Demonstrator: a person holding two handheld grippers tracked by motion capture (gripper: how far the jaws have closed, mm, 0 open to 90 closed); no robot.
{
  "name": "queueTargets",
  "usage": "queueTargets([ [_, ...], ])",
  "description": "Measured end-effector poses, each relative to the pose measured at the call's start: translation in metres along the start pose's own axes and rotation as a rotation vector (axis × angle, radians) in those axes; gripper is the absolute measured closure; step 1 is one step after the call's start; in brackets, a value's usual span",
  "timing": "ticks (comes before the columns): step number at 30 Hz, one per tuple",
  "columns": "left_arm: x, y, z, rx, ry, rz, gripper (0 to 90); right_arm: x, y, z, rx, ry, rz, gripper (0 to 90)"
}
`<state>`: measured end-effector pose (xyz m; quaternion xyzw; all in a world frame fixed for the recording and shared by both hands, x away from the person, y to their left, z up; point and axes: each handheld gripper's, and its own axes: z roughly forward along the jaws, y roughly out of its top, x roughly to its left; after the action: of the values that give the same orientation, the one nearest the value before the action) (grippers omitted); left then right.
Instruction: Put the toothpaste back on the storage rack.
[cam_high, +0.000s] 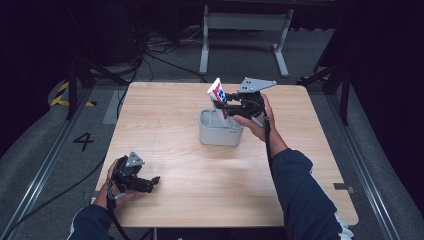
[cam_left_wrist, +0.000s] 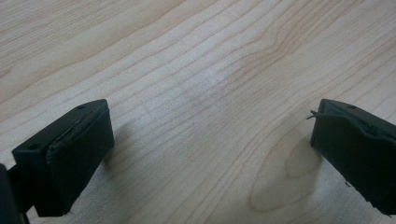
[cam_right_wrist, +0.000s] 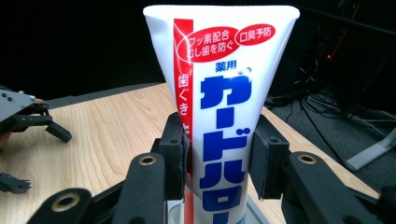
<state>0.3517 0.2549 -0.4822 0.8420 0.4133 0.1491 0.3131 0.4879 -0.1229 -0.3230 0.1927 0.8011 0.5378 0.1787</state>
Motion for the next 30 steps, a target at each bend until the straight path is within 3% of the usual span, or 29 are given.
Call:
queueTargets([
  [8,0.001,0.0,0.0,-0.002,-0.003,0.015,0.0,-0.008,-0.009,0.004,0.013,0.0,0.022,63.3],
  [15,-0.001,0.0,0.0,0.001,-0.013,-0.005,0.0,-0.007,-0.016,0.009,0.037,0.007,0.013,63.1],
  [17,0.0,0.0,0.0,-0.004,-0.004,0.015,0.0,-0.007,-0.017,0.01,0.038,0.007,0.012,63.1],
  [18,-0.001,0.0,0.0,0.0,-0.013,-0.006,0.0,-0.006,-0.018,0.01,0.044,0.006,0.005,63.1],
  [20,0.0,0.0,0.0,-0.004,-0.004,0.015,0.0,-0.005,-0.022,0.012,0.066,0.005,-0.003,63.0],
  [23,-0.001,0.0,0.0,0.0,-0.013,-0.005,0.0,-0.005,-0.028,0.014,0.088,0.006,-0.002,62.9],
  [30,-0.001,0.0,0.001,0.0,-0.012,-0.004,0.0,-0.005,-0.038,0.013,0.119,0.007,-0.006,62.3],
])
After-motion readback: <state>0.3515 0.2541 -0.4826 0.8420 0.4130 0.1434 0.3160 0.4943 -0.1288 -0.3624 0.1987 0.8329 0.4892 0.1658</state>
